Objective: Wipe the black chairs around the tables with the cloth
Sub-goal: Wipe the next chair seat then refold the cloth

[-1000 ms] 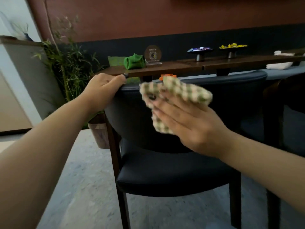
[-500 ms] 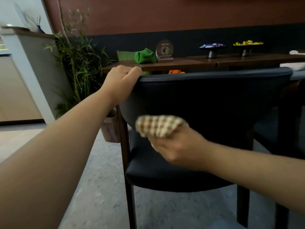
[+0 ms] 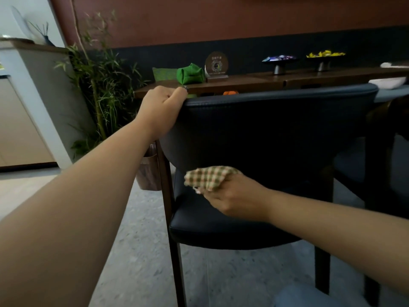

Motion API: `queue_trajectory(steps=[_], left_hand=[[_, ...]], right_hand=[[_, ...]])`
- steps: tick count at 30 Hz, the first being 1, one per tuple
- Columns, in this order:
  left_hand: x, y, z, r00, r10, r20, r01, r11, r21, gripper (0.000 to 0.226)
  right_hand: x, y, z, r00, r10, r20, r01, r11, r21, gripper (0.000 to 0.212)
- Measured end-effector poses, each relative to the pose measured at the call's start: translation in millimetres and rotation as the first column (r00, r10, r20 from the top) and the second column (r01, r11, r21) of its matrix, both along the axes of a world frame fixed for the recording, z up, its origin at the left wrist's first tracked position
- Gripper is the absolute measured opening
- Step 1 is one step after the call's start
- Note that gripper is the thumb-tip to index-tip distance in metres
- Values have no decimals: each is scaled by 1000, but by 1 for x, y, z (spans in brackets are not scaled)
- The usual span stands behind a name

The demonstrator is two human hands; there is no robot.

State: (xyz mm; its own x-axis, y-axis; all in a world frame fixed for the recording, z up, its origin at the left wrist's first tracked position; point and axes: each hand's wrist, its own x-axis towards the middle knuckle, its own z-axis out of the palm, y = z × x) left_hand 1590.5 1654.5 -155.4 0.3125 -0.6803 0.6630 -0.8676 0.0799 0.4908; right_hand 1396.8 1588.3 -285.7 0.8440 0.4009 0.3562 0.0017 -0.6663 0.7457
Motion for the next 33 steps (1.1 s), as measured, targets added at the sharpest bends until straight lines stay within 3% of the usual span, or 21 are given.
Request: queue_trajectory(steps=[4,7,10,12,14,16,18,20,23,26,28,30,33], left_hand=[[-4,2,-3,1000,11,16,-10,1000,-18,47],[-9,4,-8,1000,14,22,-13,999,-42,54],[-15,7,-8,999,29,42,-26,998,-63,56],[-20,10,-4,997,35,67,-33,999,-38,53],[-34,15,4,989,9,146,-14,999,31,49],[-66,15,19,953,-90,290,48,988,149,49],[-108,1,34,858,-194,475,62,958,279,48],[-147,-19,42,783,-243,572,21,931,366,49],[-186,-48,45,750,-211,627,-69,918,391,45],[-204,-64,42,660,-153,735,-151,932,329,41],[-210,-69,39,589,-102,802,-158,958,239,41],[-211,-70,35,529,-34,848,-154,979,135,42],[-211,-68,31,475,34,879,-176,983,57,48]], right_hand=[[-36,-9,39,946,153,286,-186,978,91,32],[-57,-25,62,832,99,545,-180,979,96,37],[-64,-32,35,889,14,458,-132,965,226,31],[-73,-32,11,949,27,314,-106,966,237,29],[-83,-33,0,961,32,274,-103,962,251,30],[-90,-32,4,914,26,404,-163,937,309,34],[-94,-29,17,783,-39,620,-266,881,391,39],[-97,-26,31,618,-159,770,-414,767,490,43],[-104,-29,42,418,-355,836,-651,525,548,52],[-123,-49,53,155,-615,773,-871,285,401,61],[-145,-77,65,52,-745,665,-940,188,284,55],[-160,-107,76,123,-808,576,-941,89,327,41],[-150,-132,84,338,-797,500,-866,-55,497,25]])
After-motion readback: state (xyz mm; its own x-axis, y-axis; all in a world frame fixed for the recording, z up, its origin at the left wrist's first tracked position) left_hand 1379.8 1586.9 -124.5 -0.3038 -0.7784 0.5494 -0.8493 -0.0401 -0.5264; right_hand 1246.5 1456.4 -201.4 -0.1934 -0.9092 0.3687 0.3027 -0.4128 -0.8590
